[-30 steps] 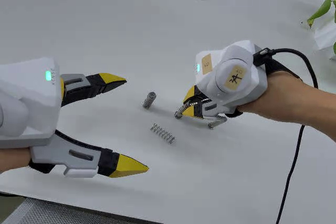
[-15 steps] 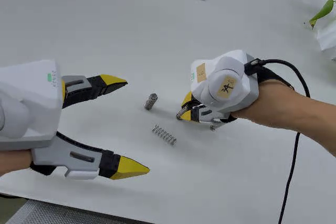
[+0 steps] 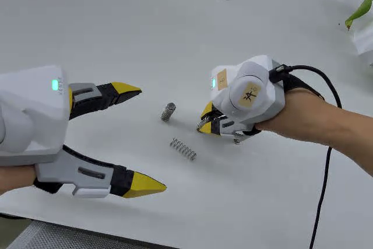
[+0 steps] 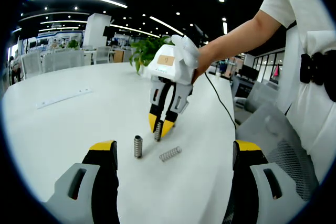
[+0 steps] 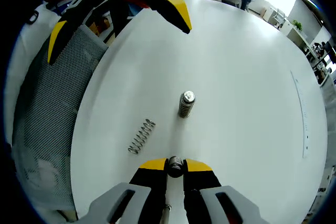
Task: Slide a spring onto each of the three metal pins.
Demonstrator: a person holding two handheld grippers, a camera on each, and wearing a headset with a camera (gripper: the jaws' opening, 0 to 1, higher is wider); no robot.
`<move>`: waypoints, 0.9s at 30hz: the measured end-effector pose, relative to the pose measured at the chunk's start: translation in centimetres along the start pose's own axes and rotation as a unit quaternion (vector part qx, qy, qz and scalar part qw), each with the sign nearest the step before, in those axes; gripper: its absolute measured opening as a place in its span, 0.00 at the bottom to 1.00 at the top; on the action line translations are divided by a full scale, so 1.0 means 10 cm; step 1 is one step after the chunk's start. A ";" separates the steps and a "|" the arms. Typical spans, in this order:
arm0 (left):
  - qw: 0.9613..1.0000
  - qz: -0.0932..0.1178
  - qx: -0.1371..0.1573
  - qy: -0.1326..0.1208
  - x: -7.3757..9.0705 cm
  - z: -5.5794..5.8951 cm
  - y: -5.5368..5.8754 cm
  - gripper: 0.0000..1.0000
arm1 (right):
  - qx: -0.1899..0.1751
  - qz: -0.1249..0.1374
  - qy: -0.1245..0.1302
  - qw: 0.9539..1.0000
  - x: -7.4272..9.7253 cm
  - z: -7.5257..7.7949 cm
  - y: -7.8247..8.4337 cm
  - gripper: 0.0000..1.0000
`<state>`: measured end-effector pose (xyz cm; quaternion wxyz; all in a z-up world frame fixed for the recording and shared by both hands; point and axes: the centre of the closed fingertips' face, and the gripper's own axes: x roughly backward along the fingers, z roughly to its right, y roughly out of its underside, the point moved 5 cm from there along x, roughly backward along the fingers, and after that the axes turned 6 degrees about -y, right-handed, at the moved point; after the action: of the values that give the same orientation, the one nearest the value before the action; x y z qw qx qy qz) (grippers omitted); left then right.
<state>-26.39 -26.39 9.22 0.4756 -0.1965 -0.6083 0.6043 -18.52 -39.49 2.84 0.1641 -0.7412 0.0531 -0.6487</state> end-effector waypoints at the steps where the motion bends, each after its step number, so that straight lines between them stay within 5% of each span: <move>1: 1.000 0.000 0.000 0.000 0.00 0.00 0.00 0.90 | -0.002 0.001 0.001 1.000 0.00 0.00 0.00 0.08; 7: 1.000 -0.003 -0.004 0.000 0.02 0.01 -0.01 0.89 | -0.012 0.014 0.008 1.000 0.06 0.00 -0.01 0.11; 14: 1.000 -0.004 -0.010 0.001 0.03 0.04 -0.04 0.89 | -0.047 0.058 0.017 0.997 0.21 -0.02 -0.04 0.19; 21: 1.000 -0.009 -0.018 0.003 0.05 0.07 -0.06 0.89 | -0.092 0.126 0.035 0.987 0.48 -0.06 -0.09 0.28; 27: 1.000 -0.016 -0.025 0.004 0.07 0.09 -0.07 0.89 | -0.113 0.157 0.053 0.980 0.68 -0.13 -0.02 0.36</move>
<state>-27.20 -26.42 10.32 0.4829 -0.2009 -0.6245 0.5800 -18.83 -41.47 9.43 0.1759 -0.7018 0.2509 -0.6431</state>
